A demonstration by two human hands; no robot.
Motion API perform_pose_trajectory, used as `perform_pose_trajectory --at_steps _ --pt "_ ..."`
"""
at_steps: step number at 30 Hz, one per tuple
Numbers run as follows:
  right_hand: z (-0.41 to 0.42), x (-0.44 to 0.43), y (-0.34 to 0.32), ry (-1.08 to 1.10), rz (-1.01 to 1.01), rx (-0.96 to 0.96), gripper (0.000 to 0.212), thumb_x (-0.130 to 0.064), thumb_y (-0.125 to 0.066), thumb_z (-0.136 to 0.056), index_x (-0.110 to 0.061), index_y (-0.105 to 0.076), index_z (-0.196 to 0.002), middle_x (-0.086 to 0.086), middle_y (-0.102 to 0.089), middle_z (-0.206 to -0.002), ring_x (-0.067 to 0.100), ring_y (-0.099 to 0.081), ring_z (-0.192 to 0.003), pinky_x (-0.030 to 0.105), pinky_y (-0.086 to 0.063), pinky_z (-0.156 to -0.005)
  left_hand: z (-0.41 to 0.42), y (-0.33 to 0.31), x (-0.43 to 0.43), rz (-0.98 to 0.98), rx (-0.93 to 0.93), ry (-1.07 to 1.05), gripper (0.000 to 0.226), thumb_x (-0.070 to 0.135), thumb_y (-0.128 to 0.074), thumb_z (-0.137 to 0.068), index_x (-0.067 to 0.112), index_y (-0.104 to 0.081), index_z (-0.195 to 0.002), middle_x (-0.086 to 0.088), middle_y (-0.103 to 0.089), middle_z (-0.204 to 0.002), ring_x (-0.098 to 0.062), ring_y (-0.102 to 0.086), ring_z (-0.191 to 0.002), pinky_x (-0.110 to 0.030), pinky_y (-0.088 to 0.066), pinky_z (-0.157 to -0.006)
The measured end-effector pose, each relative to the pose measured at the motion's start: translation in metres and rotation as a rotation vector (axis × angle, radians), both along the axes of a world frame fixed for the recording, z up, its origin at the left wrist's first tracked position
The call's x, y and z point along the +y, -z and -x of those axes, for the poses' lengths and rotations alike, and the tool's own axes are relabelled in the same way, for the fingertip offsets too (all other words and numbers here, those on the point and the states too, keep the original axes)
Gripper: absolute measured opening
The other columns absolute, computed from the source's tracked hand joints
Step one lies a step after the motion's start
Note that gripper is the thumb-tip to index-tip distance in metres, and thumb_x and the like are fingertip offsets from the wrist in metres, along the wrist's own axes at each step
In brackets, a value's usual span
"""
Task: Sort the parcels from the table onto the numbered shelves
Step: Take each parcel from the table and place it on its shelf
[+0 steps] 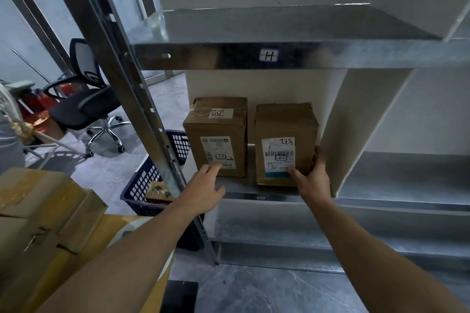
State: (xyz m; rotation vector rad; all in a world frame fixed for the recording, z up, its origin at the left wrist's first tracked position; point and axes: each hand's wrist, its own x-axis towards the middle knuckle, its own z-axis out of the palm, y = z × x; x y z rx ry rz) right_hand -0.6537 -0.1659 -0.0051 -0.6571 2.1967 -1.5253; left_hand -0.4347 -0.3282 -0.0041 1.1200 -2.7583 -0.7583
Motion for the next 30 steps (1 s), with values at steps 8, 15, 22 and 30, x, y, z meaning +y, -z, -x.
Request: perform_pose_trajectory --at_steps 8,15,22,30 --pt "0.018 -0.007 0.004 -0.044 0.013 -0.059 0.08 -0.018 -0.077 -0.087 -0.029 -0.027 -0.149 0.003 -0.052 -0.145 0.028 -0.051 -0.133 0.044 -0.046 -0.105 0.016 0.002 0.008 -0.031 0.01 -0.073 0.065 0.032 -0.055 -0.094 0.024 -0.026 -0.151 -0.002 -0.03 -0.153 -0.023 -0.035 -0.137 -0.039 -0.033 -0.113" --pt "0.038 -0.015 0.0 -0.123 0.063 -0.137 0.083 -0.012 -0.077 -0.085 -0.028 -0.027 -0.15 0.002 -0.047 -0.148 0.025 -0.047 -0.136 0.04 -0.044 -0.107 0.027 -0.002 0.015 -0.042 0.069 -0.129 0.062 0.03 -0.058 -0.092 0.027 -0.03 -0.147 0.001 -0.034 -0.15 -0.022 -0.04 -0.134 -0.041 -0.036 -0.111" --pt "0.051 -0.021 0.003 -0.172 0.051 -0.139 0.083 -0.011 -0.078 -0.084 -0.026 -0.028 -0.149 0.002 -0.048 -0.147 0.025 -0.047 -0.135 0.041 -0.044 -0.109 0.034 0.002 0.023 -0.051 0.081 -0.201 0.061 0.03 -0.058 -0.093 0.025 -0.031 -0.147 0.0 -0.034 -0.15 -0.021 -0.04 -0.135 -0.039 -0.036 -0.111" --pt "0.053 -0.017 0.012 -0.205 0.059 -0.154 0.083 -0.009 -0.079 -0.082 -0.023 -0.031 -0.147 0.001 -0.05 -0.144 0.018 -0.049 -0.131 0.035 -0.043 -0.107 0.035 0.002 0.036 -0.017 0.1 -0.258 0.06 0.028 -0.057 -0.092 0.024 -0.032 -0.147 -0.004 -0.038 -0.146 -0.022 -0.041 -0.133 -0.041 -0.037 -0.11"
